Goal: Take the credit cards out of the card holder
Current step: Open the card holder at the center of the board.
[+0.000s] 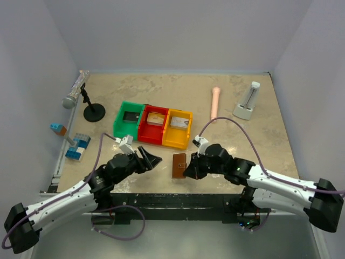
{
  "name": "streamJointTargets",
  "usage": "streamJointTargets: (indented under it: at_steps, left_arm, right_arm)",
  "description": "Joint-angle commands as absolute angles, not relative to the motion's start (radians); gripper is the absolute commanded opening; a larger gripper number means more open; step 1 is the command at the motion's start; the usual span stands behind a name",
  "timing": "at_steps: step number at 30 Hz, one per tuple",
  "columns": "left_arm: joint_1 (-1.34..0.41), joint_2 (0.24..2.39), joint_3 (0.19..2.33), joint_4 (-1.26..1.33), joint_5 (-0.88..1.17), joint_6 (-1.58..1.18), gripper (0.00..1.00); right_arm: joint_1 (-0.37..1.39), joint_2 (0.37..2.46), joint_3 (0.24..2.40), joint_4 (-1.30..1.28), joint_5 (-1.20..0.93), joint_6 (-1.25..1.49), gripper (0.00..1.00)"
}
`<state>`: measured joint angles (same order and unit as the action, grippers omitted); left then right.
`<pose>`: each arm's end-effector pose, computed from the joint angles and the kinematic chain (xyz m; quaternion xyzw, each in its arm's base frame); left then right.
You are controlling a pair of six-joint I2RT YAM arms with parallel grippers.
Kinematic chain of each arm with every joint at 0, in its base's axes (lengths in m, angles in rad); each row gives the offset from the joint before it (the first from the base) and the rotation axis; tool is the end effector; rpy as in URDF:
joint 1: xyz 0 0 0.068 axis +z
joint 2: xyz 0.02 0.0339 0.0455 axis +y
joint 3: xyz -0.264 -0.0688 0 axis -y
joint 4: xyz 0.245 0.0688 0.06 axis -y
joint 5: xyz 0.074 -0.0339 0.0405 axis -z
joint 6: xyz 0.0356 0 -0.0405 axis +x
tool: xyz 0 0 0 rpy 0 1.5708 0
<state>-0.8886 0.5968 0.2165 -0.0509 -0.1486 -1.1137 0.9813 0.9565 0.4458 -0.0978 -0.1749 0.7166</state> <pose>0.0991 -0.1136 0.1810 -0.1341 0.8299 -0.4193 0.3428 0.1063 0.1700 0.1995 -0.1566 0.8700 0.3972 0.2465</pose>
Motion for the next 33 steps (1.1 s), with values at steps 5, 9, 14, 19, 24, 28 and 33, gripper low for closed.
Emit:
streamJointTargets:
  at_steps: [5,9,14,19,24,28,33]
  left_arm:
    - [-0.884,0.399,0.319,-0.029,-0.147,-0.839,0.77]
    - [-0.884,0.384,0.432,-0.032,-0.059,-0.756,0.8]
    - [-0.884,0.348,0.491,0.041,0.075,-0.698,0.88]
    - [-0.885,0.36,0.5,0.092,0.204,-0.69,0.93]
    - [-0.884,0.406,0.502,0.092,0.232,-0.703,0.94]
    - [-0.884,0.429,0.503,0.118,0.256,-0.71,0.94]
    - [-0.884,0.468,0.496,0.193,0.319,-0.747,0.93]
  right_arm:
    - [0.985,0.729,0.698,-0.394,-0.253,0.522,0.0]
    - [0.983,0.712,0.791,-0.43,-0.342,0.48,0.0]
    - [0.953,0.7,0.795,-0.283,-0.521,0.552,0.0]
    - [0.942,0.692,0.764,-0.157,-0.617,0.589,0.0]
    - [0.942,0.689,0.759,-0.13,-0.635,0.598,0.0]
    - [0.942,0.684,0.752,-0.112,-0.64,0.607,0.0]
    - [0.943,0.692,0.747,-0.092,-0.644,0.611,0.0]
